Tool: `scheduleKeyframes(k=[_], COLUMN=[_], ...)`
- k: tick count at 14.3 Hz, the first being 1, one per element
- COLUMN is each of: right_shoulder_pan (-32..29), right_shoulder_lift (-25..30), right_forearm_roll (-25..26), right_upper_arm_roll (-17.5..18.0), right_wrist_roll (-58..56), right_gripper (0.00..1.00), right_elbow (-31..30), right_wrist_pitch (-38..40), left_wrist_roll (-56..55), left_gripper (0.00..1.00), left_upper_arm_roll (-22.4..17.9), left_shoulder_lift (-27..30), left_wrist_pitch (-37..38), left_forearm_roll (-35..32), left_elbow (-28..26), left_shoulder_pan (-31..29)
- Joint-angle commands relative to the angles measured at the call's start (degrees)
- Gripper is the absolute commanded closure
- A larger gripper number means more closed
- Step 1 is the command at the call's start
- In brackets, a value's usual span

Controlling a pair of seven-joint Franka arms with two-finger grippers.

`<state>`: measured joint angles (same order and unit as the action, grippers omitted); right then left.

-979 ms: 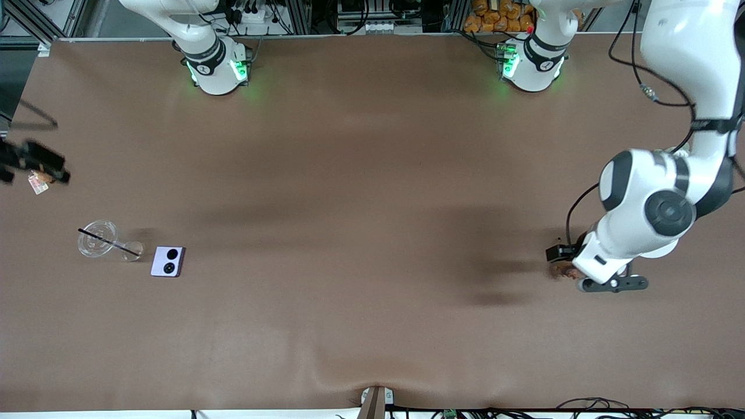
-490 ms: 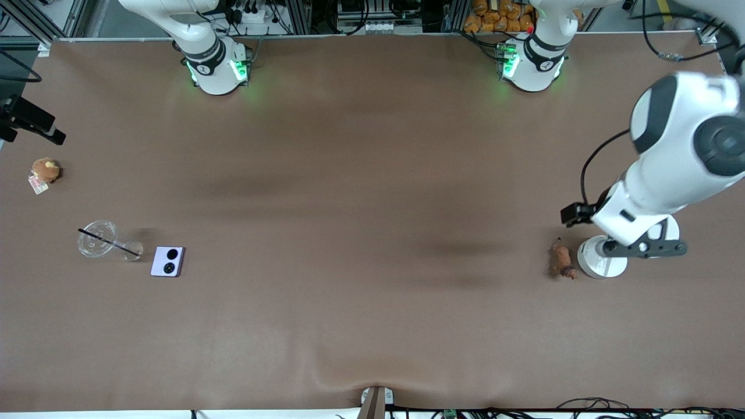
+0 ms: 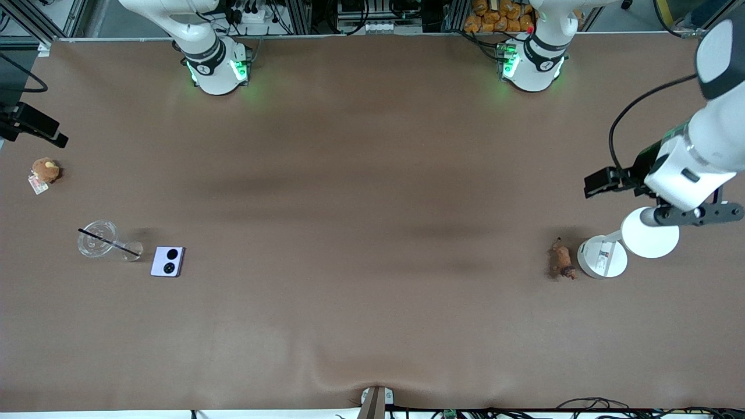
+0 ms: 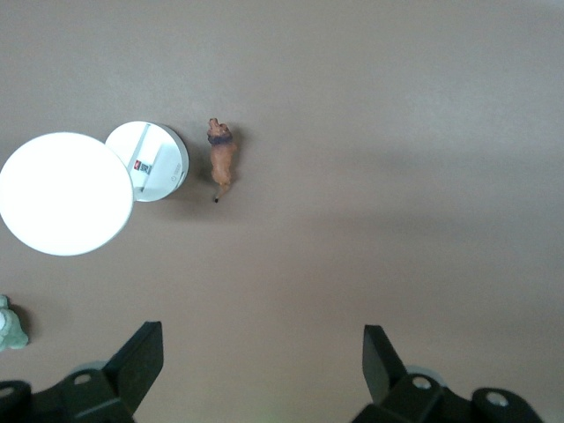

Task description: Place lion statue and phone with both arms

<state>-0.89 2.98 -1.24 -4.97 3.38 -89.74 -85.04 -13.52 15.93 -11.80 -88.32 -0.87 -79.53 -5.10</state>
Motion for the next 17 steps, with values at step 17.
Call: scheduleKeyframes(k=[17], right_shoulder_pan=[0.19], right_shoulder_lift=[0.53], right_forearm_roll=[1.07], right_upper_arm_roll=[1.72], right_wrist_roll=[-0.22], right_gripper=[0.00], right_elbow=[0.35], right_wrist_pitch=[5.32], left_wrist_roll=[1.66], left_gripper=[0.00], left_upper_arm_roll=[-12.76], left_shoulder_lift=[24.89], left_wrist_pitch=[4.46], left_forearm_roll=[1.05], left_elbow=[-21.98], left_shoulder_pan=[10.91])
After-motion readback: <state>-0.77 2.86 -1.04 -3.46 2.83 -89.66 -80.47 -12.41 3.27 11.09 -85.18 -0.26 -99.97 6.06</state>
